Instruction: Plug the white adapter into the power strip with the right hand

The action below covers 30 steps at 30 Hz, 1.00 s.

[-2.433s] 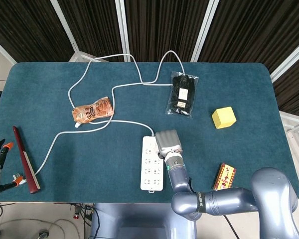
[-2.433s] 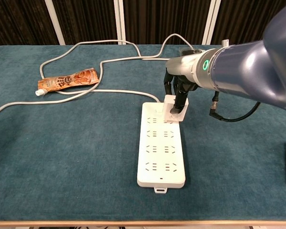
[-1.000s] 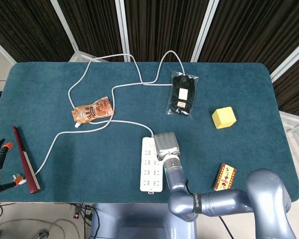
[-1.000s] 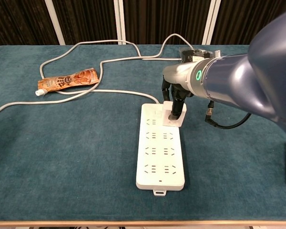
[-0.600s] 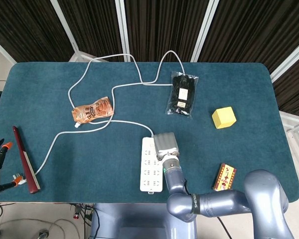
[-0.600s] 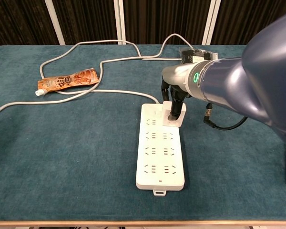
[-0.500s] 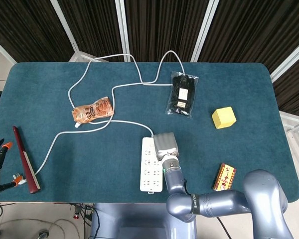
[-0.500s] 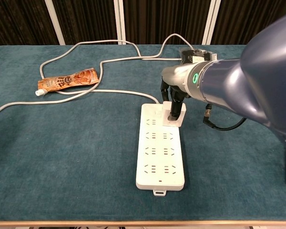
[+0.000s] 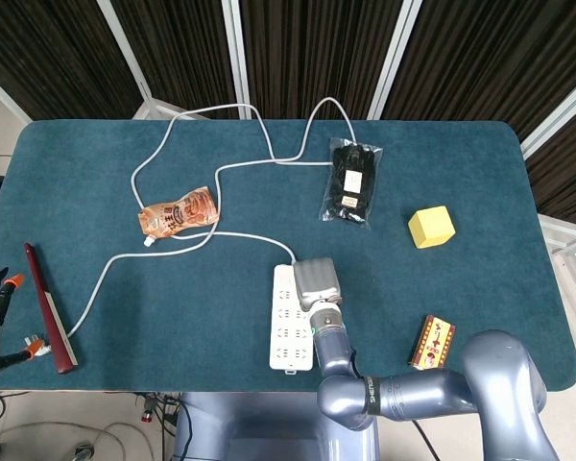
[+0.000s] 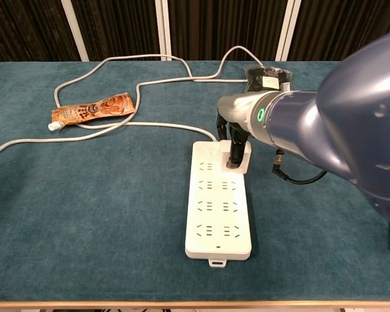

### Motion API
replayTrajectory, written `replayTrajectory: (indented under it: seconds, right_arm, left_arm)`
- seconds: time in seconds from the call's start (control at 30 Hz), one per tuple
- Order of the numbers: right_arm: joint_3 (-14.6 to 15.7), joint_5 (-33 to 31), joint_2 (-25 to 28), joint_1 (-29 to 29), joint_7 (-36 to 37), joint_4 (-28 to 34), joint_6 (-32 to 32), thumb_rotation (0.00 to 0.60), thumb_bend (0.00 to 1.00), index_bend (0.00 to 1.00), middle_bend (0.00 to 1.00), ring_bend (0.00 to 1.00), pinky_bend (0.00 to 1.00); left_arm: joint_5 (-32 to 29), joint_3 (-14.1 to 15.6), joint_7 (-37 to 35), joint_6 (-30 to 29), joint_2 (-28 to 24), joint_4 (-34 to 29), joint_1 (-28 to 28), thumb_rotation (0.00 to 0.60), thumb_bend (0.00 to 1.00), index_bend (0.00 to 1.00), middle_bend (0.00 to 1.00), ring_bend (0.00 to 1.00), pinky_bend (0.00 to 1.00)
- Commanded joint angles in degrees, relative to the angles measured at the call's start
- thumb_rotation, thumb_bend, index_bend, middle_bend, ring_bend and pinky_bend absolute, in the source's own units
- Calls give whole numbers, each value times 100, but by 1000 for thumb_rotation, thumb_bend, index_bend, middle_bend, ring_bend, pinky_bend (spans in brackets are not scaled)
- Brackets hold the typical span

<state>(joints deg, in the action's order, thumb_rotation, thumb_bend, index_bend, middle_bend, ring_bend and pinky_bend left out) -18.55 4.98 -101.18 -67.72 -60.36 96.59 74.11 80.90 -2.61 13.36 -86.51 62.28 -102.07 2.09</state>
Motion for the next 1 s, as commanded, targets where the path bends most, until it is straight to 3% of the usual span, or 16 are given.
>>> replayTrajectory:
  seconds: [0.03,0.3,0.47,0.7,1.0]
  right_arm:
    - [-9,13,-1,4,-13,-1,5,600,705,853,771,1000,1000]
    - [-52,-28,75,54,-40,65,-76,600,705,841,771,1000,1000]
    - [-19,-45,155,45,-141,119,-140,600,703,716,692,1000,1000]
    - [6,-218,244,2,-320,187,-210,600,524,551,505,1000,1000]
    - [5,-280,336,-50,-411,268,-212,600,442,489,457,1000,1000]
  left_arm:
    - [-4,0,-1,3,-2,1,1,600,100,125,0,0,0]
    - [-7,3,14,6,-1,-4,2,600,100,125,0,0,0]
    - [-25,-5,18,-5,5,-10,-2,600,100,125,0,0,0]
    - [-94,-10,74,18,0,-50,-2,600,100,125,0,0,0]
    - [-105,-11,75,18,-3,-56,-4,600,100,126,0,0,0]
